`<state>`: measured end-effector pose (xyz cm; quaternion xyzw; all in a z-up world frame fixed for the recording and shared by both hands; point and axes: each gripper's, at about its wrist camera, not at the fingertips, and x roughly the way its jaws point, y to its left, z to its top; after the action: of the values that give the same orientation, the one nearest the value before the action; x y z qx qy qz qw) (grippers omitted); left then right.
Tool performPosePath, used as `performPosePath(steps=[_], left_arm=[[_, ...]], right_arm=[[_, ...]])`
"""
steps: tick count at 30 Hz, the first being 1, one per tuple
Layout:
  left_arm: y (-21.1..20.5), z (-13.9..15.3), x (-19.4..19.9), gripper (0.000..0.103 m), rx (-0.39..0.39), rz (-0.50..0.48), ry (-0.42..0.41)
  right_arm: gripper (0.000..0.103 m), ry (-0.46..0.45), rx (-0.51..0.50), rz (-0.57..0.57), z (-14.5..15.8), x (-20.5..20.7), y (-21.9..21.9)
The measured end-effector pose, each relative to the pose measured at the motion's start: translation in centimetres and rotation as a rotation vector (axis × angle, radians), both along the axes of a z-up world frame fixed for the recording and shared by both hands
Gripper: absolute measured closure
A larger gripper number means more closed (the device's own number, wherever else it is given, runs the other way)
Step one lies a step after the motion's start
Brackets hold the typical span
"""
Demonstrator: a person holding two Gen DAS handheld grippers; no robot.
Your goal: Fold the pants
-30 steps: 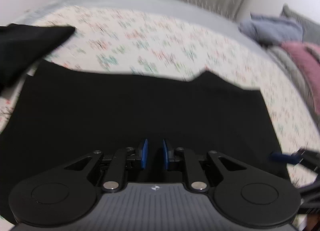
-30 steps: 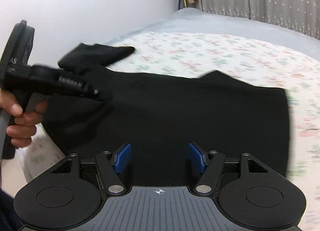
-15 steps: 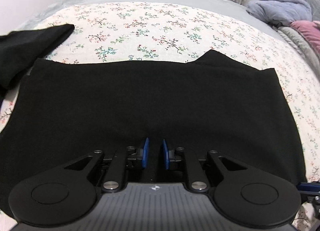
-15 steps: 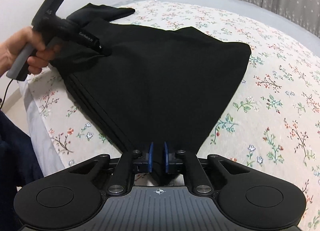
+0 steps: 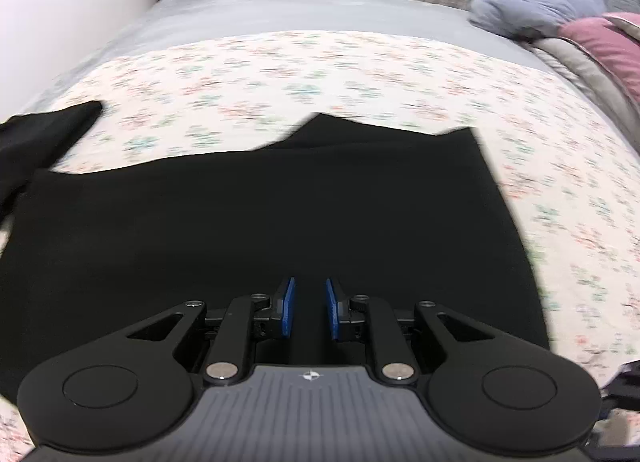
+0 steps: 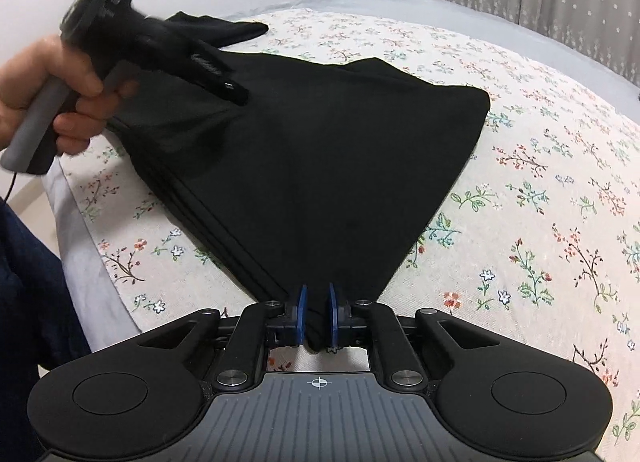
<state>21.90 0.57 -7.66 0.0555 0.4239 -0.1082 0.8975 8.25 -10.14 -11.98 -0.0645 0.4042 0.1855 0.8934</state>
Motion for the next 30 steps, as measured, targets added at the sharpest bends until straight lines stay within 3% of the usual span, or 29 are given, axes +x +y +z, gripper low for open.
performPosePath(steps=[6, 15, 19, 23, 26, 30], left_arm=[[-2.9, -1.8, -0.2, 0.071, 0.025, -0.016, 0.059], [-2.9, -2.4, -0.7, 0.069, 0.043, -0.018, 0.025], [-3.0, -2.4, -0.6, 0.069, 0.046, -0.016, 0.025], [-3.1, -2.5, -0.8, 0.069, 0.052, -0.021, 0.018], [-3.1, -2.5, -0.8, 0.069, 0.054, -0.029, 0.022], [-2.8, -2.4, -0.7, 0.069, 0.047, -0.042, 0.035]], right_arm=[[0.092, -0.008, -0.001, 0.009, 0.0, -0.1, 0.0], [0.088, -0.006, 0.111, 0.025, 1.5, 1.1, -2.0], [0.086, -0.039, 0.121, -0.04, 2.2, 5.1, -3.4], [0.085, -0.016, 0.177, -0.059, 1.0, 11.2, -4.4], [0.093, -0.025, 0.188, -0.084, -0.3, 15.3, -5.4], [0.098, -0.067, 0.173, -0.251, -0.4, 19.7, -7.4]])
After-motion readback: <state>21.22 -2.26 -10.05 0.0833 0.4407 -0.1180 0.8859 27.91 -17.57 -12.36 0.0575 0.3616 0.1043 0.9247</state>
